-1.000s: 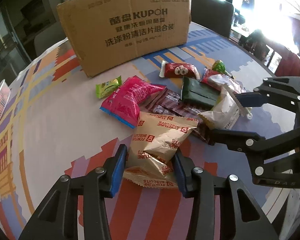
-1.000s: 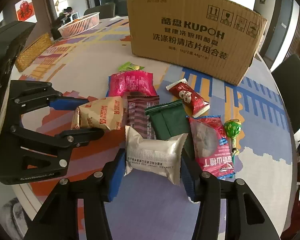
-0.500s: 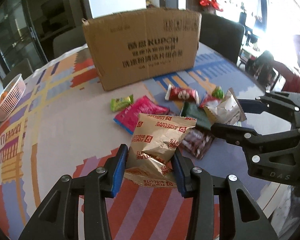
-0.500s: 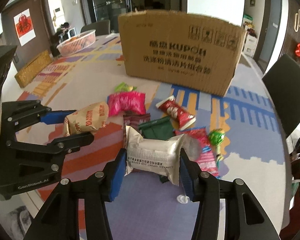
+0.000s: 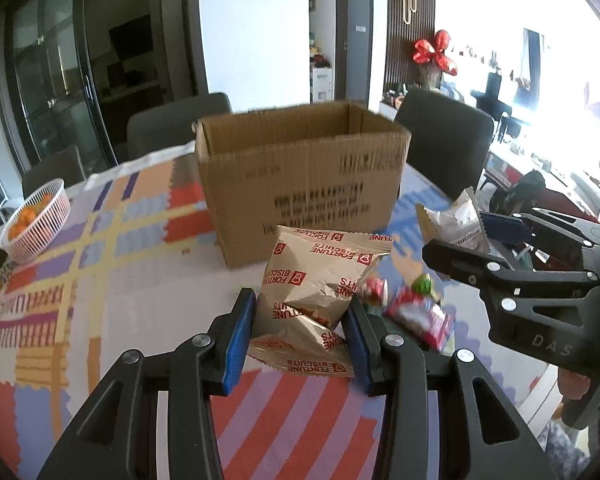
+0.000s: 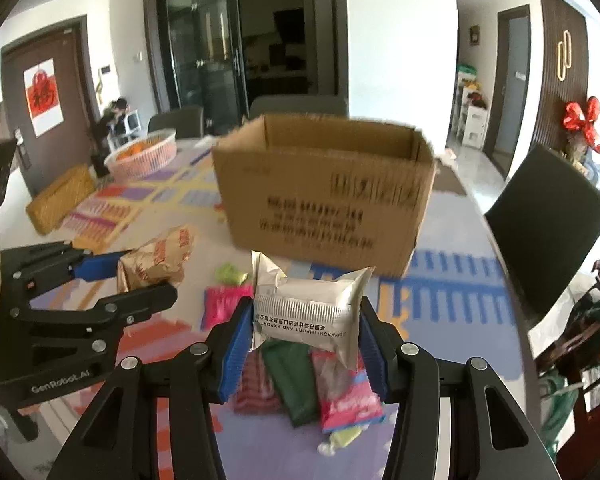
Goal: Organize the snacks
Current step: 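Lift and carry both packets with both grippers over the cardboard box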
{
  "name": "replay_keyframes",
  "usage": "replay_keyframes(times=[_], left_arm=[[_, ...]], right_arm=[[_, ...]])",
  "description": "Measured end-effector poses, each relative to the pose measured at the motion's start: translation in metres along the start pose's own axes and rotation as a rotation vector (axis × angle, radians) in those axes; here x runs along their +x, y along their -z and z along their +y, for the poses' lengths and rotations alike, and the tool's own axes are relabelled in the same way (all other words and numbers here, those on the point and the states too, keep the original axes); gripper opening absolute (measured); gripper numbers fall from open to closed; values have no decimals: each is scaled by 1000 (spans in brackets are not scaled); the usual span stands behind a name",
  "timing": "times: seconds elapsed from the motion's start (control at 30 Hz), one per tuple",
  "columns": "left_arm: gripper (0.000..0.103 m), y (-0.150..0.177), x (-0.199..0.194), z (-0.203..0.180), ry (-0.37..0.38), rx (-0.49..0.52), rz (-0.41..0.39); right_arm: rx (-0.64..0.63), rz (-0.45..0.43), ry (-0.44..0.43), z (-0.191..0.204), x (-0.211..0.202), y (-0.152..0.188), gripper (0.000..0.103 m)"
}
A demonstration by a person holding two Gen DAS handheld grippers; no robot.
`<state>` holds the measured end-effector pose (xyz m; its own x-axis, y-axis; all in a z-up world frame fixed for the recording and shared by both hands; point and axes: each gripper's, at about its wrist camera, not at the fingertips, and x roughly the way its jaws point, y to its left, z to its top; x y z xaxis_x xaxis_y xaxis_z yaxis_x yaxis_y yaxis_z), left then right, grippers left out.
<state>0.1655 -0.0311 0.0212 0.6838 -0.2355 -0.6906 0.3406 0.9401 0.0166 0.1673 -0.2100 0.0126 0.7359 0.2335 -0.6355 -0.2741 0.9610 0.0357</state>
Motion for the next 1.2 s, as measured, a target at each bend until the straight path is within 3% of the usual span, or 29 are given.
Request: replay_keyframes(times=[0.43,0.67,1.2], left_arm=[[43,-70,-4,9,-6,-1,-42],[43,-105,12,24,-3,-36,-7],[43,-151,66,39,-34,-27,122]], right_arm=[[34,-84,22,-20,-11,-56,51],[32,-100,18,-29,-5,-90,51],[21,31,10,-52,49,-144,51]])
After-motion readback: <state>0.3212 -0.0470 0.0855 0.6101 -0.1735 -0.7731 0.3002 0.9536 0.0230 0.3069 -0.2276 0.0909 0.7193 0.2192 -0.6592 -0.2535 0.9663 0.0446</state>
